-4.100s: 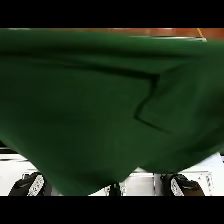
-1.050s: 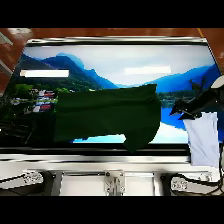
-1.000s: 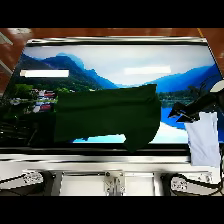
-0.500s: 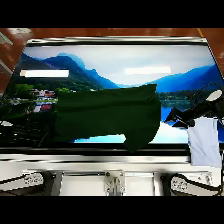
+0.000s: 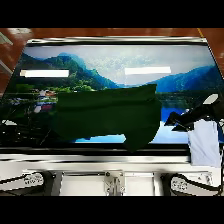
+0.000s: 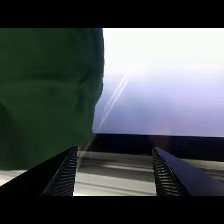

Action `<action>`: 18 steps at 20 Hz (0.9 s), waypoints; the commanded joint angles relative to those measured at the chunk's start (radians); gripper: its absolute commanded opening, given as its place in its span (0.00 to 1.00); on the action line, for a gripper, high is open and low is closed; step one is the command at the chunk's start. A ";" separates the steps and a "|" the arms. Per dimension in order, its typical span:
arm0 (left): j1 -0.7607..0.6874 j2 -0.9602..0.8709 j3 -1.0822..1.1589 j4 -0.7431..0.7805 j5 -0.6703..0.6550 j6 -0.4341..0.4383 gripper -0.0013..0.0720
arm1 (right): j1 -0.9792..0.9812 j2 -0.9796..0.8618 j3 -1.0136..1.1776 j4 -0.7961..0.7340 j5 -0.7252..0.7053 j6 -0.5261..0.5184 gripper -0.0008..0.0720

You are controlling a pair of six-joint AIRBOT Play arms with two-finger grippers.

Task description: Fold the shirts.

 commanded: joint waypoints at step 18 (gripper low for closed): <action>-0.003 0.049 0.161 -0.076 0.002 0.194 0.07 | 0.167 0.062 -0.042 0.236 -0.372 -0.029 0.08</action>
